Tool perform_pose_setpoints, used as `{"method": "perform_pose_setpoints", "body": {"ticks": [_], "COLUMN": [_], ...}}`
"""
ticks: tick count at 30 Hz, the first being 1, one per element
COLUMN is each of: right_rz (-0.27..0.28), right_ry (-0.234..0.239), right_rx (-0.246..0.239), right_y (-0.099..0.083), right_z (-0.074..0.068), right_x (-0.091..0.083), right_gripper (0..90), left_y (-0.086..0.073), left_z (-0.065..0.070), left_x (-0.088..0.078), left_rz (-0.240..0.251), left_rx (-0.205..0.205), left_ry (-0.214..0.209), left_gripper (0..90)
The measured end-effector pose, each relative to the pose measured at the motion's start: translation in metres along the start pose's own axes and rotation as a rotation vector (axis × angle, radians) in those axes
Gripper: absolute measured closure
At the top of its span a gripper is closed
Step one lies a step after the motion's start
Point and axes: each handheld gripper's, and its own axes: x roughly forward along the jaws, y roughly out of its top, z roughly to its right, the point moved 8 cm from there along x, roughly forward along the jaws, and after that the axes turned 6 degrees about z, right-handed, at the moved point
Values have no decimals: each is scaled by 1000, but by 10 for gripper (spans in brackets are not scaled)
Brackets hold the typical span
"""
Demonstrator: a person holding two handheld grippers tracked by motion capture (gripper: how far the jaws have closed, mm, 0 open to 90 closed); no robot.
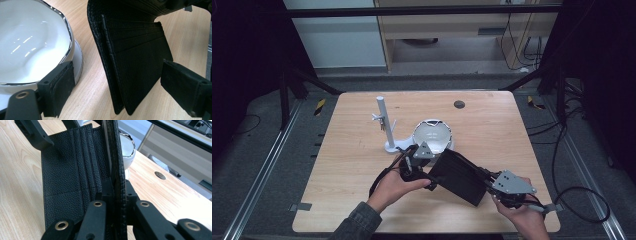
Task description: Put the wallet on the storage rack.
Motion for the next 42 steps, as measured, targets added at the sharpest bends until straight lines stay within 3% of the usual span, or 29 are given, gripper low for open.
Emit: {"method": "perform_pose_setpoints", "body": {"ticks": [6,11,16,21,24,26,33,37,42], "right_rz": [13,27,43,31,20,13,-94,-137,-175], "right_ry": [2,3,10,49,68,89,134,152,167], "right_rx": [1,4,4,11,14,21,70,89,100], "right_y": [2,4,7,2,-2,-3,-19,-30,-41], "right_z": [0,-1,-1,-4,-7,-10,-23,-27,-29], "right_x": [-1,-2,-3,-1,0,1,7,10,8], "right_gripper": [842,842,841,813,784,715,310,216,180], "left_y": [1,6,12,15,17,17,25,32,41], "left_z": [0,5,8,13,16,15,13,13,10], "left_x": [10,18,21,14,10,8,3,-4,-13], "left_rz": [2,-19,-18,-26,-23,-46,-20,-29,-43], "left_rx": [-40,-8,-8,-11,-40,-42,-87,-72,-52], "left_ry": [-43,-60,-70,-95,-125,-101,-104,-80,-51], "left_gripper": [159,218,360,592,697,717,775,786,792]}}
